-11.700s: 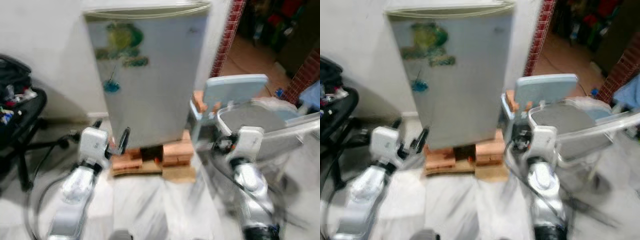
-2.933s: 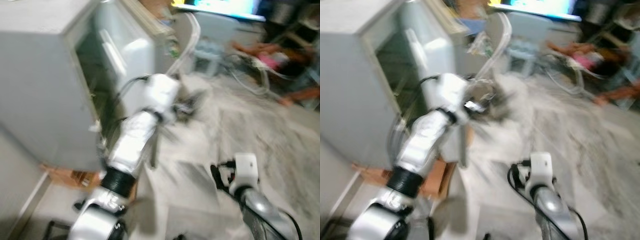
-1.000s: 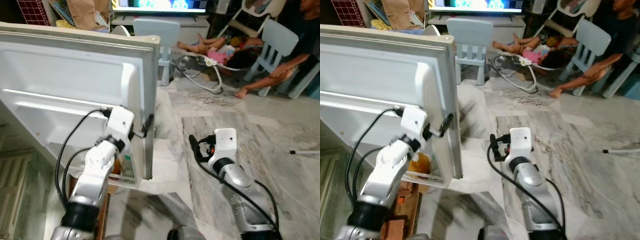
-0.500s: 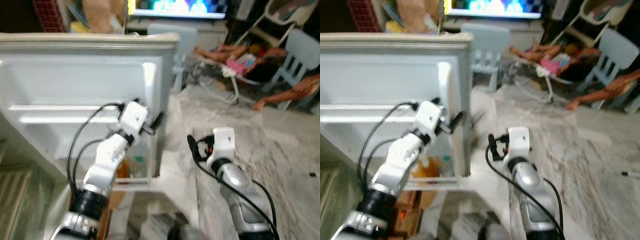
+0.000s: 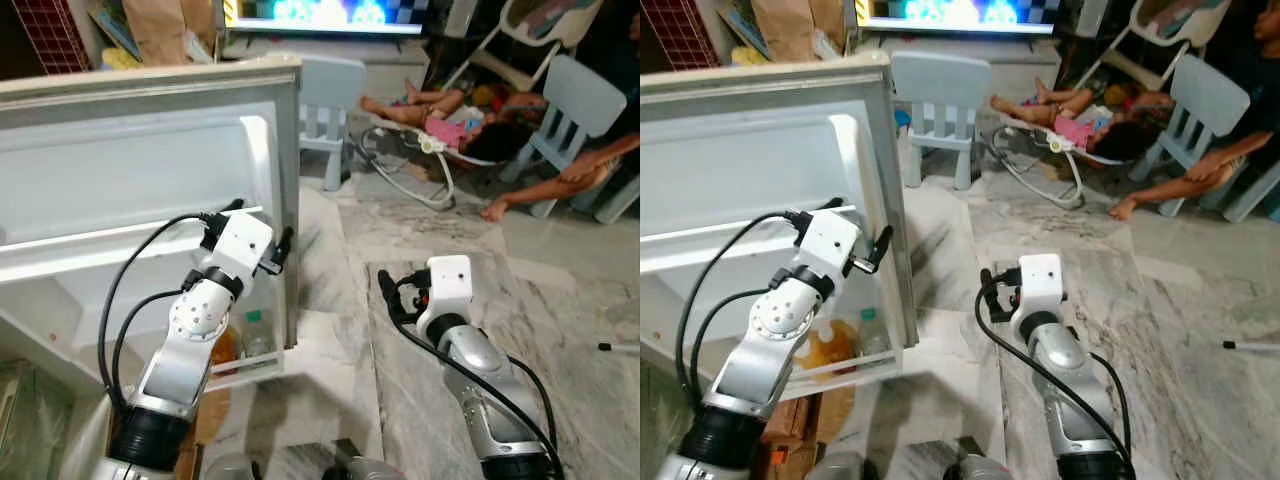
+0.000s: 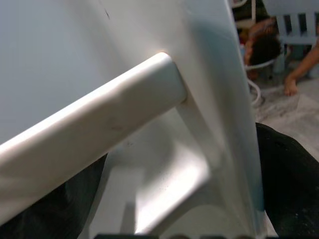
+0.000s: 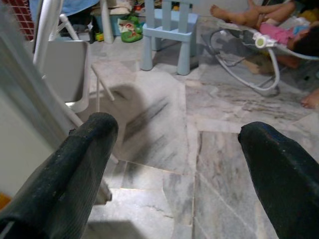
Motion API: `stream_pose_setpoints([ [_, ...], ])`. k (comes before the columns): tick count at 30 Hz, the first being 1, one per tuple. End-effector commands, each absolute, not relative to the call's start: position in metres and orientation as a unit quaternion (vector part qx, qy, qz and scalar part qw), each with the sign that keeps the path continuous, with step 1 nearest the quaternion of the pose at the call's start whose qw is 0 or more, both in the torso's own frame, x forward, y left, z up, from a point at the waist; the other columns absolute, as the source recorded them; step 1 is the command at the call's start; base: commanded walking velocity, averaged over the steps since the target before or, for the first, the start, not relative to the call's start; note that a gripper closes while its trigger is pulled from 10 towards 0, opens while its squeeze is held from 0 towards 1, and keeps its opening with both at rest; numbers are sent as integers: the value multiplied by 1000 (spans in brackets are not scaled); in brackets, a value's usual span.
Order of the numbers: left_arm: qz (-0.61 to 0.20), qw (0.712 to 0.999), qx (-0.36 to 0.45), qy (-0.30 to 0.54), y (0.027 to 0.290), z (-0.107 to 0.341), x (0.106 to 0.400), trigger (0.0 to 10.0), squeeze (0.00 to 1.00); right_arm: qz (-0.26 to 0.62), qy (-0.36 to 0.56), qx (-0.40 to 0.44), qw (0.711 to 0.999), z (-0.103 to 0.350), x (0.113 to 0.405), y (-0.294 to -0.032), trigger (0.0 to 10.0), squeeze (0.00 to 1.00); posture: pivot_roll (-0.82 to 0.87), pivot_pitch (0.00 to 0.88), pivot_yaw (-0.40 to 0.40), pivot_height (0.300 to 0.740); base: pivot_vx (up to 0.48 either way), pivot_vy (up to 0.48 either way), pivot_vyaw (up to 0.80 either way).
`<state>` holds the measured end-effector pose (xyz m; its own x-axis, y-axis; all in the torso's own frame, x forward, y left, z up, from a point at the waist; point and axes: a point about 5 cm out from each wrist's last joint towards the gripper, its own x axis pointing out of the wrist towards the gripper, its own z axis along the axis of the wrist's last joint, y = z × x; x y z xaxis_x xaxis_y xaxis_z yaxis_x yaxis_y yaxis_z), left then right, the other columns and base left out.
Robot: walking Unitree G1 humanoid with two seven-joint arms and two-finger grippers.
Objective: Restocking fridge
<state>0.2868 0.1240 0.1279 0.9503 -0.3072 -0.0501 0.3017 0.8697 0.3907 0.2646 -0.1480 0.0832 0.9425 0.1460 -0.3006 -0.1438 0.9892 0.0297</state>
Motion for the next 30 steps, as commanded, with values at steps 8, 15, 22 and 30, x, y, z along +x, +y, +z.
stream_pose_setpoints([
  [8,-42,982,152,103,167,127,251,10000,0,72,150,0,986,84,268,-149,10000,0,130,35,-65,740,0,0,0],
  [15,19,985,64,161,191,117,247,10000,0,82,152,3,985,82,271,-145,10000,0,146,32,-71,740,0,0,0],
  [22,40,983,-13,178,192,128,245,10000,0,84,154,7,985,81,272,-143,10000,0,162,32,-69,740,0,0,0],
  [30,30,984,23,176,193,140,237,10000,0,86,153,10,984,80,276,-141,10000,0,178,29,-68,740,0,0,0],
])
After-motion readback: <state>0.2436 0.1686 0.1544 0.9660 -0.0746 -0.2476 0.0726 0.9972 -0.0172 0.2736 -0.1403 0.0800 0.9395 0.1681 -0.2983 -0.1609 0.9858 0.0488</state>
